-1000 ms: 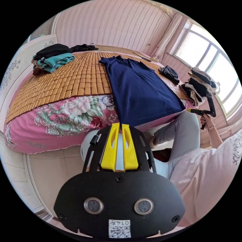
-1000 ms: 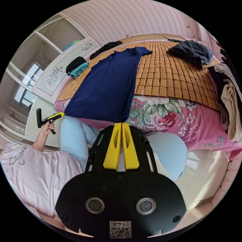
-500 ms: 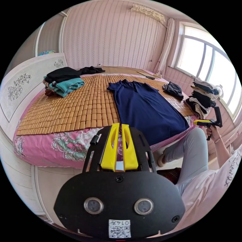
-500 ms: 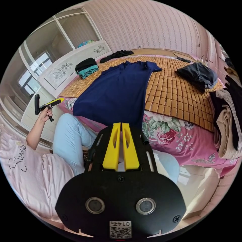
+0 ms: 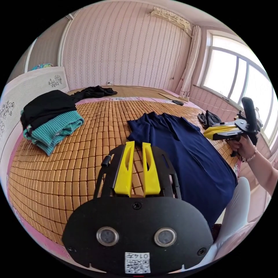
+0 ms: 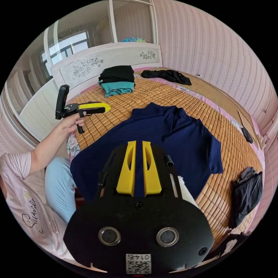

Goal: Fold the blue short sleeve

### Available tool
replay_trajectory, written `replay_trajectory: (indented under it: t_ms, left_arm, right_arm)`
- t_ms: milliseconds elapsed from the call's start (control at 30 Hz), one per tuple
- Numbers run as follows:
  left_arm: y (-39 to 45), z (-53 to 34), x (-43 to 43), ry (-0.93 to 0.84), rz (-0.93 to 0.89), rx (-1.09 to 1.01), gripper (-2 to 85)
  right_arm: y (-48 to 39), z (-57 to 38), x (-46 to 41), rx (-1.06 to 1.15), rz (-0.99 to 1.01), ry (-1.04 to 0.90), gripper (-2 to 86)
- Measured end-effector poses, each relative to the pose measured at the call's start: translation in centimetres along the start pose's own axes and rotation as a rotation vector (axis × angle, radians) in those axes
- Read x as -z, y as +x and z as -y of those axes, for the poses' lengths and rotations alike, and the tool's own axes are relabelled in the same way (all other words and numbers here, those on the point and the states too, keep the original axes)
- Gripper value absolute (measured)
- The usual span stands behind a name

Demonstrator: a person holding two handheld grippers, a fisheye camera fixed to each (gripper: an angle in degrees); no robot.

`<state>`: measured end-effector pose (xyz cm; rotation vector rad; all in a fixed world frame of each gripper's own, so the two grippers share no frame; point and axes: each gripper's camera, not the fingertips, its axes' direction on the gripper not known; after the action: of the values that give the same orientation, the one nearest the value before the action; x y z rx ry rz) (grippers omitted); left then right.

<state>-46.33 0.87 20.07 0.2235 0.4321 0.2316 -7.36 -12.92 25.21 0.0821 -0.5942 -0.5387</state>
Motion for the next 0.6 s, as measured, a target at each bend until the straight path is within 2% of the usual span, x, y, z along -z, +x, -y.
replay_trajectory:
  t_ms: [200,300,400,500,600]
  left_arm:
    - [-3.0,3.3,-4.9,-0.073,-0.105,-0.025,7.8]
    - [-1.9,4.5,-7.8,-0.184,-0.094,-0.092,7.6]
    - [0.4,4.8,-10.5,-0.280,0.026,-0.236,7.8]
    - [2.0,4.5,-12.2,-0.323,0.128,-0.330,6.8]
    - [2.3,4.3,-12.5,-0.300,0.210,-0.349,0.4]
  right_arm:
    - [3.7,13.3,-11.7,-0.031,-0.029,-0.084,6.5]
    - [4.7,17.2,-17.2,-0.032,-0.073,-0.170,7.9]
    - [4.8,19.2,-21.4,-0.006,-0.096,-0.256,6.1]
    - [3.7,20.5,-23.6,0.060,-0.068,-0.297,0.0]
    - [2.1,21.7,-24.9,0.124,-0.034,-0.332,-0.7]
